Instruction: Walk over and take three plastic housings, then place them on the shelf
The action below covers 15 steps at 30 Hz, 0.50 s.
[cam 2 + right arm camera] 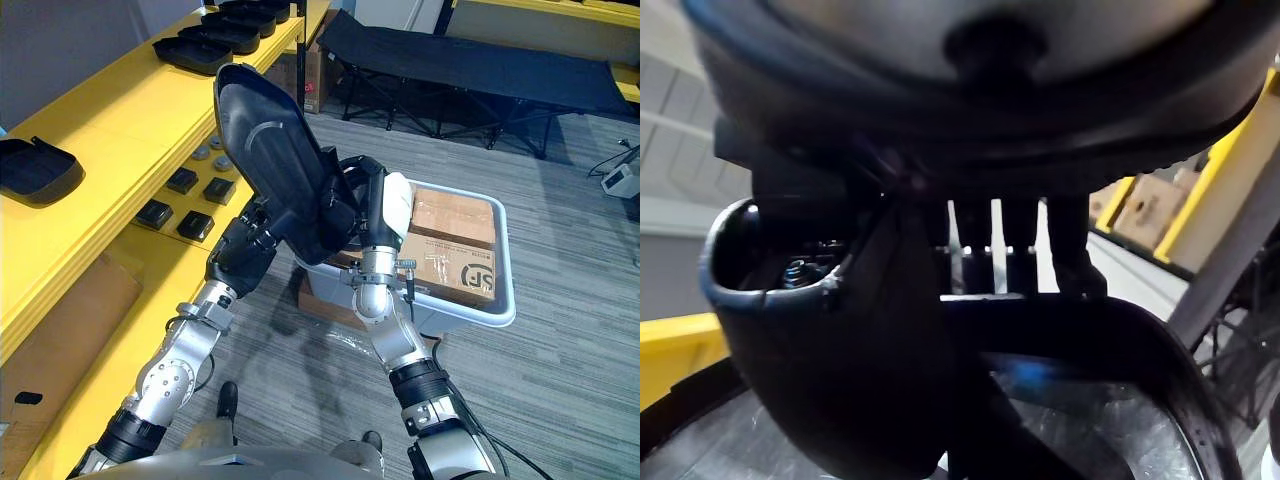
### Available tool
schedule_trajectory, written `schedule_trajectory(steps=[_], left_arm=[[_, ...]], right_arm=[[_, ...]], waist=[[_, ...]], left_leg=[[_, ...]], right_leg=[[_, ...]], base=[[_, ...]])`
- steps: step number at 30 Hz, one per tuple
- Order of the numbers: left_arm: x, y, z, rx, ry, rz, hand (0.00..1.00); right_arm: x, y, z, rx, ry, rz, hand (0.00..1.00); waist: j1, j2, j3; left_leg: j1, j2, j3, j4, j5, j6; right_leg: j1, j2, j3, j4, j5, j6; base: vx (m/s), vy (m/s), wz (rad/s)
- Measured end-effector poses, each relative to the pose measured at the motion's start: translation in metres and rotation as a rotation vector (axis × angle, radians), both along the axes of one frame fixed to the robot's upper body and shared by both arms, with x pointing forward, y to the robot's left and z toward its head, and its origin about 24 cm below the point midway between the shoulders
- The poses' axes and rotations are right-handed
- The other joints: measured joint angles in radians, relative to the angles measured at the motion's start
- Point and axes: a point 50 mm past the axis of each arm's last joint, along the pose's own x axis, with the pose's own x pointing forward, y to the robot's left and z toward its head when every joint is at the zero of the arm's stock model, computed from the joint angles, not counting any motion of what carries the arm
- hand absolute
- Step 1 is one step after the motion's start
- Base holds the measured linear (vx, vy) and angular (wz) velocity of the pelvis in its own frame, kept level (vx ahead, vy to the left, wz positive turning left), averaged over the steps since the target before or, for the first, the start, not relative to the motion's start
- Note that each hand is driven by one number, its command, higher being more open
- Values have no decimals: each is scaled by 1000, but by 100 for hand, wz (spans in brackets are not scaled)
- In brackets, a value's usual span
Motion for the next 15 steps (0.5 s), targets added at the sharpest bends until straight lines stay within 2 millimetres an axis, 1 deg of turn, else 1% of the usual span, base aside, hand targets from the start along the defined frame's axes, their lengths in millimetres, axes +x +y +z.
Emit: schedule_trajectory(steps=[6,12,15], left_arm=[[0,0,0,28,-10,5,100],[-1,-3,-2,148,-14,43,100],[-1,-3,-3,202,-10,70,100]], right_arm=[[-1,6,-6,9,24,24,0],[-7,17,-18,33,76,78,0],[-9,23,-20,29,88,103,0]], waist=[[3,-6,-29],[2,-13,-61],[4,-13,-66]], left_leg=[[0,0,0,0,0,0],[1,0,0,0,-1,-1],[3,0,0,0,-1,-1]], right_leg=[[1,0,-1,-2,-1,-1],[4,1,-1,-7,-1,-3],[10,2,-2,-16,4,-4]], base=[[0,0,0],[0,0,0],[0,0,0]])
